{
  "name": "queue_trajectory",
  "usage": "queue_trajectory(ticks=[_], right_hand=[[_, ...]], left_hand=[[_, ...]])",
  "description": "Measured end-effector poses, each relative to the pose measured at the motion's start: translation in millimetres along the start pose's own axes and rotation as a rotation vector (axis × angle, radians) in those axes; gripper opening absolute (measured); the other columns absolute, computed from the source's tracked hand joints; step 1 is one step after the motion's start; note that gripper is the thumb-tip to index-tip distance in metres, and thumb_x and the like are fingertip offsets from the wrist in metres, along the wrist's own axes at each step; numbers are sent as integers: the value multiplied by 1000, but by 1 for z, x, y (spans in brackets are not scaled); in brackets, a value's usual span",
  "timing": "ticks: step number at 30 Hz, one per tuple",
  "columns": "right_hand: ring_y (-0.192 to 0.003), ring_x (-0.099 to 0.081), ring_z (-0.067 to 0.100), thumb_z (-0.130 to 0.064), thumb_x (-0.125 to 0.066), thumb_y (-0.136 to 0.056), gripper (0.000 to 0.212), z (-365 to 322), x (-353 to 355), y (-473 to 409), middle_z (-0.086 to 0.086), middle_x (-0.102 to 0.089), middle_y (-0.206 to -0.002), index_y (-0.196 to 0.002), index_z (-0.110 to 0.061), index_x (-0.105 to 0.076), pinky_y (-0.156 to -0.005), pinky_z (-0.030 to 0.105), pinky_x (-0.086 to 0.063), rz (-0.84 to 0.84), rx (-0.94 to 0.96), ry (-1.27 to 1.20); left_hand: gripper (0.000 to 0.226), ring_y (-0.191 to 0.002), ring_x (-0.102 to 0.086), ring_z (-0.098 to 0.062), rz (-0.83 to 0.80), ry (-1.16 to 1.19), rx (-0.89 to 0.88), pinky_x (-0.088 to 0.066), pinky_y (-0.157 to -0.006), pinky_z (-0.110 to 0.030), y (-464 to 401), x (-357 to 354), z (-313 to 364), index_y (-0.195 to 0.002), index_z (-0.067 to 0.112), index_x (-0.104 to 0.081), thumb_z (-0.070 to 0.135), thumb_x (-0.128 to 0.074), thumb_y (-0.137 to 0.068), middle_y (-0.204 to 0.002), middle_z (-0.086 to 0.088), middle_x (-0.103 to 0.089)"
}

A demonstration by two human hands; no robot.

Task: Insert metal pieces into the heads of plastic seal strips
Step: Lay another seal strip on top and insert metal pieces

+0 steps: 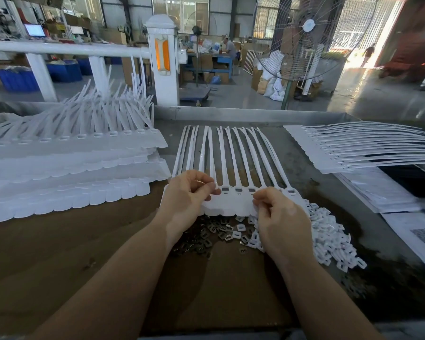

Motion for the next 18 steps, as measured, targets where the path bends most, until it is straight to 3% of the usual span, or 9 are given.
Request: queue_trajectory(ticks=[4, 8, 14, 18], right_hand=[[-86, -61, 18, -14, -52, -92, 17, 0, 0, 0, -2, -69, -93, -102, -16, -65, -84, 41, -49, 6, 7, 3], [-87, -61, 19, -14, -51, -92, 17, 1, 0, 0, -1, -69, -93, -102, -17, -65, -83, 42, -49, 5, 4, 2], [-87, -61, 19, -15, -51, -92, 17, 1, -2, -1, -2, -69, -93, -102, -18, -65, -80, 39, -50, -5, 2, 7], [-87, -60, 18, -17, -51, -92, 17, 1, -2, -1, -2, -69, -93, -102, -18, -64, -79, 36, -48, -1, 4, 8]], left_hand=[[3, -71, -59, 4, 51, -15, -14, -41, -64, -1, -7, 10, 2, -89, 15, -66, 14, -63, -88, -83, 3, -67], [13, -64, -58, 8, 51, -26, -27, -44, -66, -5, -15, 16, 6, -81, 21, -66, 10, -64, -87, -75, 5, -67], [19, -73, -58, 9, -68, -211, -42, -41, -66, 0, -28, 4, 12, -80, 27, -69, 11, -64, -88, -80, 14, -66], [9, -88, -62, -6, -130, -320, -26, -46, -85, -19, -38, -10, 11, -92, 17, -72, 12, -66, -87, -90, 6, -68]])
Point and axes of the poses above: each hand's wrist, its own y-axis away from the middle knuckle, its own x-axis out of the back of the hand, z = x × y, the point moved 9 cm from there along -y, towards the middle knuckle
